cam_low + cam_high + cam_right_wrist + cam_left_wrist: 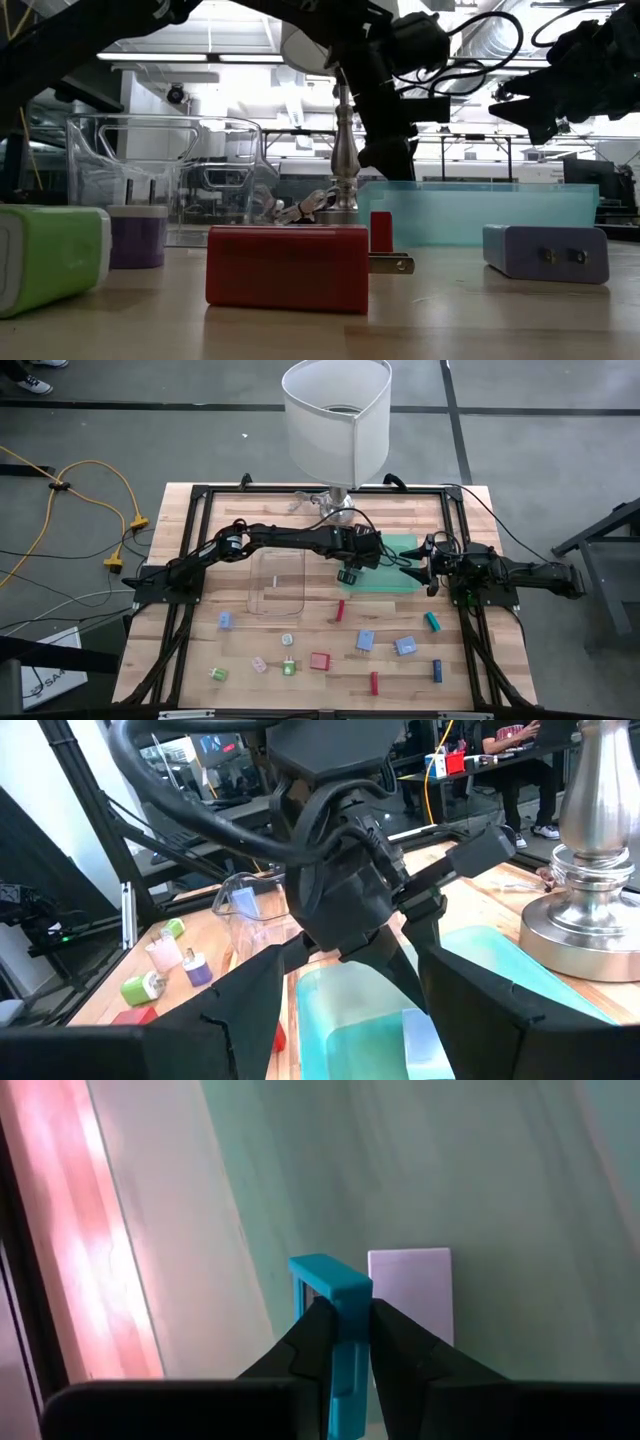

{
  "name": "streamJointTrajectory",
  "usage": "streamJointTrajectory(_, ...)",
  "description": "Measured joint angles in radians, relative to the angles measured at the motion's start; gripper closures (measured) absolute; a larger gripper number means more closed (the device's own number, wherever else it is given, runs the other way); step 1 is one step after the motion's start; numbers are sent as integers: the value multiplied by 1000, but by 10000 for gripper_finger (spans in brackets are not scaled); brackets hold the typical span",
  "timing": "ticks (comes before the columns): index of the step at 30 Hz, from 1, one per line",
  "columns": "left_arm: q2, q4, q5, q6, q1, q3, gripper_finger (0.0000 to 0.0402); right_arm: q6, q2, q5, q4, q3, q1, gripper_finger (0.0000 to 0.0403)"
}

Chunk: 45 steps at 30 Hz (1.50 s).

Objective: Pick & Place Office items
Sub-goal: Put the top blue timer into the green bin, then put the blue timer into the green bin

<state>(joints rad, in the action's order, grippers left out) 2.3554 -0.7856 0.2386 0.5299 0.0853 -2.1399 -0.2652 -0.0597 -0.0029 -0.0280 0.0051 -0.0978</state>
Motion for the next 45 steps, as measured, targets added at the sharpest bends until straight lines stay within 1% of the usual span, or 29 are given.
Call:
streamJointTrajectory(7,0,1,0,-4,0,0,295,0,0,0,0,0,0,182)
streamJointTrajectory(10,0,1,0,-4,0,0,284,0,0,0,1,0,0,182)
streamJointTrajectory(24,0,5,1,4,0,0,281,0,0,0,1,0,0,182)
streamJointTrajectory(31,-40,-17,1,-8,2,0,280,0,0,0,2,0,0,182)
streamJointTrajectory(34,-65,-61,-2,-23,2,0,280,0,-1,0,1,0,0,182)
streamJointTrajectory(36,-79,-92,-19,-49,2,0,280,0,-1,0,0,0,0,182)
streamJointTrajectory(41,-125,-177,-101,-110,6,0,280,0,-6,0,0,0,0,182)
streamJointTrajectory(45,-145,-218,-106,-144,6,0,286,0,-10,0,0,0,0,182)
